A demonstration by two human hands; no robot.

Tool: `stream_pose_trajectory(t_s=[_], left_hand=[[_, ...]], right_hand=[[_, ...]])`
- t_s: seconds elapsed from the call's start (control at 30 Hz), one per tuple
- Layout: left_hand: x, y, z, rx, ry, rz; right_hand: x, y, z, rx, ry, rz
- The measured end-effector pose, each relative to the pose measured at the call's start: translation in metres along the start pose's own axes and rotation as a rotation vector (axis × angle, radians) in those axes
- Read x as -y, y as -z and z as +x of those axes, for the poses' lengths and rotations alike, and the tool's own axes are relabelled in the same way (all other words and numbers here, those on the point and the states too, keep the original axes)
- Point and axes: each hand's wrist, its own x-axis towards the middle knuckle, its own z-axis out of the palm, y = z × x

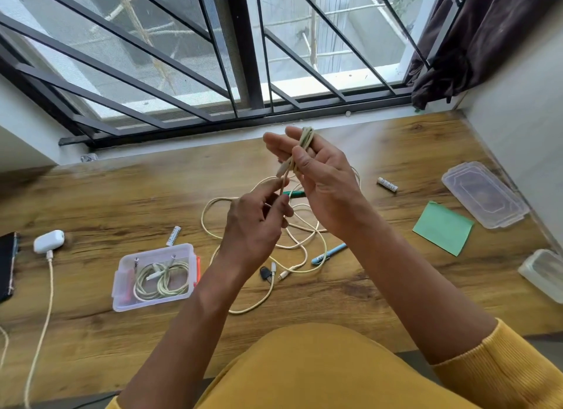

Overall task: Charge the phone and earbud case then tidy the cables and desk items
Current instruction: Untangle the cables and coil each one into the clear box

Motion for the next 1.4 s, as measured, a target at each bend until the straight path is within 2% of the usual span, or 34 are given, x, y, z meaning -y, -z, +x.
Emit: stream_pose_trajectory(t_s=[0.07,0.17,0.23,0.33,0.43,0.5,0.6,0.7,0.8,0.9,1.03,1.1,1.2,1.4], left_hand=[[-0.007,-0.001,-0.004,-0.068,-0.024,0.053],[-0.016,-0.001,-0.007,-0.178,-0.054,0.015],[-0.021,0.0,-0.006,-0.19,-0.089,-0.014],[-0.026,0.004,-0.002,-0.119,-0.143,-0.078],[-0.024,0.014,0.005,0.0,-0.101,-0.31],[-0.023,0.019,0.01,0.044,-0.082,-0.372],[-0.023,0.027,0.016,0.008,-0.089,-0.286],[-0.018,0.035,0.02,-0.087,-0.163,-0.02],[-0.012,0.036,0.023,-0.165,-0.208,0.147],[-0.008,0.04,0.026,-0.061,-0.17,0.064],[-0.004,0.044,0.027,0.271,-0.167,-0.11],[-0.003,0.045,0.025,0.28,-0.181,-0.115],[-0.002,0.043,0.025,0.215,-0.2,-0.054],[-0.002,0.033,0.019,0.029,-0.086,0.025]], right_hand=[[-0.003,0.003,-0.001,-0.039,-0.01,-0.039],[-0.009,0.004,-0.003,-0.077,-0.038,-0.076],[-0.013,0.002,-0.004,-0.095,-0.047,-0.105],[-0.015,0.0,-0.004,-0.087,-0.07,-0.171],[-0.012,-0.002,-0.005,-0.091,-0.129,-0.205],[-0.01,-0.001,-0.005,-0.093,-0.173,-0.222],[-0.009,0.0,-0.004,0.005,-0.195,-0.279],[-0.008,-0.002,-0.004,0.133,-0.196,-0.305],[-0.009,-0.003,-0.005,0.15,-0.234,-0.298],[-0.008,-0.003,-0.006,0.226,-0.278,-0.316],[-0.005,-0.002,-0.007,0.38,-0.323,-0.254],[-0.005,0.0,-0.006,0.415,-0.354,-0.186],[-0.008,0.001,-0.007,0.369,-0.383,-0.126],[-0.018,0.002,-0.009,0.093,-0.304,-0.073]])
